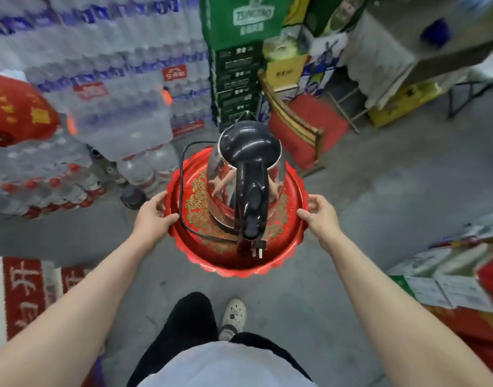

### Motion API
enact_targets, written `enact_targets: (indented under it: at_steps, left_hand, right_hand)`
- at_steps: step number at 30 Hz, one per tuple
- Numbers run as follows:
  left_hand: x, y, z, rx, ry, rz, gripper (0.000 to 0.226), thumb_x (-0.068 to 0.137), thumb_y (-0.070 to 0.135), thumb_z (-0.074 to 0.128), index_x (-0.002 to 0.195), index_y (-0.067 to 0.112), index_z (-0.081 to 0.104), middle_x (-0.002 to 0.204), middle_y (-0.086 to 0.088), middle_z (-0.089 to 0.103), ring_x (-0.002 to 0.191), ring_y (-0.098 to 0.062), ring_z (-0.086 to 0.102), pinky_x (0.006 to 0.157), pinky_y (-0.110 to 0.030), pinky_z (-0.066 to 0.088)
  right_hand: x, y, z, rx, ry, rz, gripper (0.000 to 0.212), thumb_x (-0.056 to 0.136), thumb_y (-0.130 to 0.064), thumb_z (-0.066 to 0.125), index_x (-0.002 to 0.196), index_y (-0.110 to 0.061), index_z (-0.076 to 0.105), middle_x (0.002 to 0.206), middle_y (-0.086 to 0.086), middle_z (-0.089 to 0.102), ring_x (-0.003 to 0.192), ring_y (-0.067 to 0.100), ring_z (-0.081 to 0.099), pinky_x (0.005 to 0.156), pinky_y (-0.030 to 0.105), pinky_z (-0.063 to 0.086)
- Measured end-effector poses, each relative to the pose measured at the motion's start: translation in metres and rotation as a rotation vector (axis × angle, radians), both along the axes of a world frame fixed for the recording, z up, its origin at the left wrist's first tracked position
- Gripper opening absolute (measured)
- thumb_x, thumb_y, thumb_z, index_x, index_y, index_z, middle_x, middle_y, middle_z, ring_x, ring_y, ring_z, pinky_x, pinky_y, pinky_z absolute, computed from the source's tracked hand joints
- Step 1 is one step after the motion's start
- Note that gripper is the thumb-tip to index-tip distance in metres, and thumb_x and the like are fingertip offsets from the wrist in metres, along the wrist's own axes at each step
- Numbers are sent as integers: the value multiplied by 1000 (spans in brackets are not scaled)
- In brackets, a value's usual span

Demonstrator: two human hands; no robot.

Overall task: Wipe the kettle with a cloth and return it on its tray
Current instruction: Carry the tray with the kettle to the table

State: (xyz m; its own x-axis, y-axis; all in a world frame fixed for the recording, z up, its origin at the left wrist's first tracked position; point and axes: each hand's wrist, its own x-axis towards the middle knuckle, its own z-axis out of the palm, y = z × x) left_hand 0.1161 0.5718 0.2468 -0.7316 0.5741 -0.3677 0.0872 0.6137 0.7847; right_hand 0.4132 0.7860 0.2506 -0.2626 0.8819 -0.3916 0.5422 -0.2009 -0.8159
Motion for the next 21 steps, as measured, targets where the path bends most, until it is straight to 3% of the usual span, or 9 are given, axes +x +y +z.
enact_targets:
  at_steps: [4,6,12,15,18,21]
  left_hand:
    - [21,125,2,17,-19,-135,73,78,-7,72,143,10,45,106,-19,64,92,-26,57,98,-54,49]
    - [30,191,0,42,-5,-205,74,77,-8,73,143,8,45,104,-17,64,90,-24,59,96,-54,50]
    - [69,389,4,85,-46,-401,73,80,-7,70,146,12,42,102,-9,63,81,-23,64,83,-44,56]
    - [100,482,17,66,-39,-492,74,82,-2,70,147,16,41,98,-7,61,77,-22,65,78,-45,59]
    - [138,569,29,43,0,-565,75,83,-2,70,148,16,39,95,-3,51,77,-19,57,82,-46,58]
    - [184,649,34,13,14,-602,73,84,-2,69,148,15,38,99,-6,48,84,-21,54,83,-48,57]
  right_hand:
    - [49,83,4,-4,16,-147,34,88,1,66,119,-11,59,88,-3,64,79,17,62,72,36,57]
    - [70,127,6,11,5,-212,35,88,1,66,119,-11,59,90,-1,63,81,18,62,75,38,57]
    - [131,256,17,42,13,-435,34,88,5,65,118,-11,58,90,4,63,72,15,60,59,21,54]
    - [165,320,21,33,5,-512,32,89,6,64,118,-7,58,89,9,66,76,23,62,70,40,57]
    - [202,384,18,41,-34,-578,32,86,6,66,115,-6,61,73,2,62,63,21,58,67,43,54]
    - [244,451,14,41,-45,-631,30,86,5,68,111,-10,61,72,1,60,65,23,59,71,47,57]
